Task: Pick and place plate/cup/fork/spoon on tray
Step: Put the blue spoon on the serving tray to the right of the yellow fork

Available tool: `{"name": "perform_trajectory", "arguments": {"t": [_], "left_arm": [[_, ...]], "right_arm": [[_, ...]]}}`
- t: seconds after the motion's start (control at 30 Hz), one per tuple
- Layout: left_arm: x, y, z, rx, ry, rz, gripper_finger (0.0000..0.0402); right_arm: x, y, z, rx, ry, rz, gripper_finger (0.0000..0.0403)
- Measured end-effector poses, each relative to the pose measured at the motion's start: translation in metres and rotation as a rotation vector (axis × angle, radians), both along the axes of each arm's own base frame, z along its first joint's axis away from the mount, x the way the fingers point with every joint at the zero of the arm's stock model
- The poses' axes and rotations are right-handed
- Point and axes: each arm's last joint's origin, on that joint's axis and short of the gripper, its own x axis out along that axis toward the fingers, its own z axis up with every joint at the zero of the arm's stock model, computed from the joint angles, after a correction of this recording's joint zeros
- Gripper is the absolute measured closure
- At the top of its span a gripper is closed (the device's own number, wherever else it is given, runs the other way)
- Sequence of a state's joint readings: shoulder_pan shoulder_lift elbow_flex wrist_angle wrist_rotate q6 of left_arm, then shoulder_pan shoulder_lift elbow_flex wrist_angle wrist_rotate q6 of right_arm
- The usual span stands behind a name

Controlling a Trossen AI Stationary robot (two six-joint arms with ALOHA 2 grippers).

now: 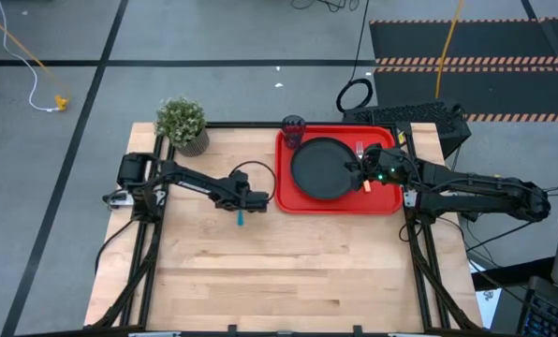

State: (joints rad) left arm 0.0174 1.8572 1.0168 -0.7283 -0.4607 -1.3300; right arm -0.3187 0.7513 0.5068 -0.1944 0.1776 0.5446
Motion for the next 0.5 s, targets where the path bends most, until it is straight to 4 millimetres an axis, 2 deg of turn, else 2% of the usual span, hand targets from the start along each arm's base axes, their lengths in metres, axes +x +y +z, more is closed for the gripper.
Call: {"name": "perform_trajectory", "arguments": {"t": [0.23, 0.5], "left_arm": [[0.0004, 0.0004, -0.0036, 0.015, -0.016, -0.018, 0.0283], [0.0017, 0.0000, -0.0041, 0.024, -0.011, -0.051, 0.0363]], "right_arm": [[0.0001, 0.0000, 0.0002, -0.001, -0.002, 0.000, 0.0403], [0.0001, 0.0000, 0.0002, -0.001, -0.003, 0.000, 0.0403]]}}
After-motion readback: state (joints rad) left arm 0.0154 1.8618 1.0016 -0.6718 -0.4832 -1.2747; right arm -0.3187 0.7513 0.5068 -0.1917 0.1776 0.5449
